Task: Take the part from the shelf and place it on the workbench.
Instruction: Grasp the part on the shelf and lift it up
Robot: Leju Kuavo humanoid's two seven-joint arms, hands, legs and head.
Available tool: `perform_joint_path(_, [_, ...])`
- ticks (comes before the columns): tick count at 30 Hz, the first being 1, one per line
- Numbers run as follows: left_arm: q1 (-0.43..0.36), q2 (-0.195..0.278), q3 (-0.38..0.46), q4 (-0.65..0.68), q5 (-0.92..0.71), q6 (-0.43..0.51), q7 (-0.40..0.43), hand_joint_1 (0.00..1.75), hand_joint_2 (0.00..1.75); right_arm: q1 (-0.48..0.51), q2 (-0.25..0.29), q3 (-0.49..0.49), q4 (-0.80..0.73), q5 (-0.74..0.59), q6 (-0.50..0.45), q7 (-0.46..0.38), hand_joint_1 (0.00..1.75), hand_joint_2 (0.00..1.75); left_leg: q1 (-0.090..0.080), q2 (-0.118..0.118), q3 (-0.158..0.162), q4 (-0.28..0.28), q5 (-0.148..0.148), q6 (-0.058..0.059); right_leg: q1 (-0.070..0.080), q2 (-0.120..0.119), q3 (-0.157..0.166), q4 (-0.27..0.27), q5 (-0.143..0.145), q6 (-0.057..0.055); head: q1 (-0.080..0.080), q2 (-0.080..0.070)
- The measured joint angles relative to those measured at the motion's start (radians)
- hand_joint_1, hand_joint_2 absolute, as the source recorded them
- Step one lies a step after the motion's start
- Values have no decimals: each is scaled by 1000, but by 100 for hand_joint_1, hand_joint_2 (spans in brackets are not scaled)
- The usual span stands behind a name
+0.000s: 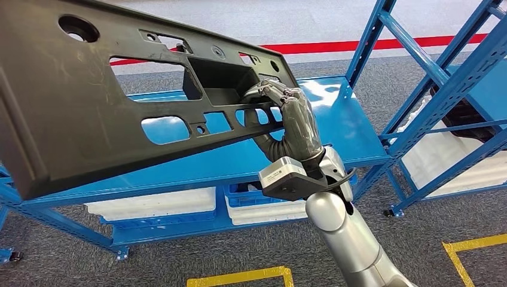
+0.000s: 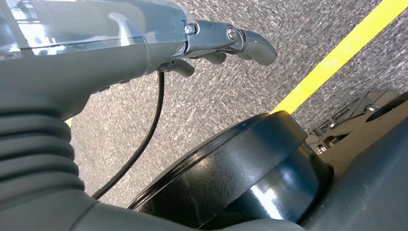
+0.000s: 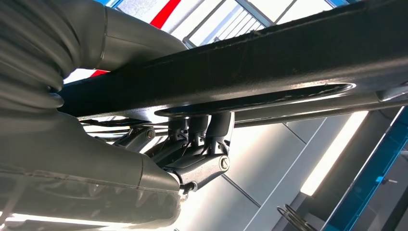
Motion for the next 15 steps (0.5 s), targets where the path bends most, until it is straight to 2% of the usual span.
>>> perform_joint_path(6, [0, 2, 0, 0, -4, 0, 5, 0, 175, 7, -5, -1, 1, -7, -9, -2, 175, 175, -6, 0, -1, 5, -4, 7, -6, 0, 1, -1, 0, 5, -1, 0])
perform_joint_path(10, [1, 2, 0, 0, -4, 0, 6, 0, 175, 9, -6, -1, 3, -8, -10, -3, 175, 175, -4, 0, 0, 3, -2, 8, -6, 0, 3, 1, -2, -1, 2, 0])
perform_joint_path(15, [1, 3, 0, 0, -5, 1, 7, 0, 175, 12, -6, -1, 8, -8, -10, -8, 175, 175, -10, 0, -1, 5, -5, 12, -9, 0, 3, -3, 0, 4, 4, 0])
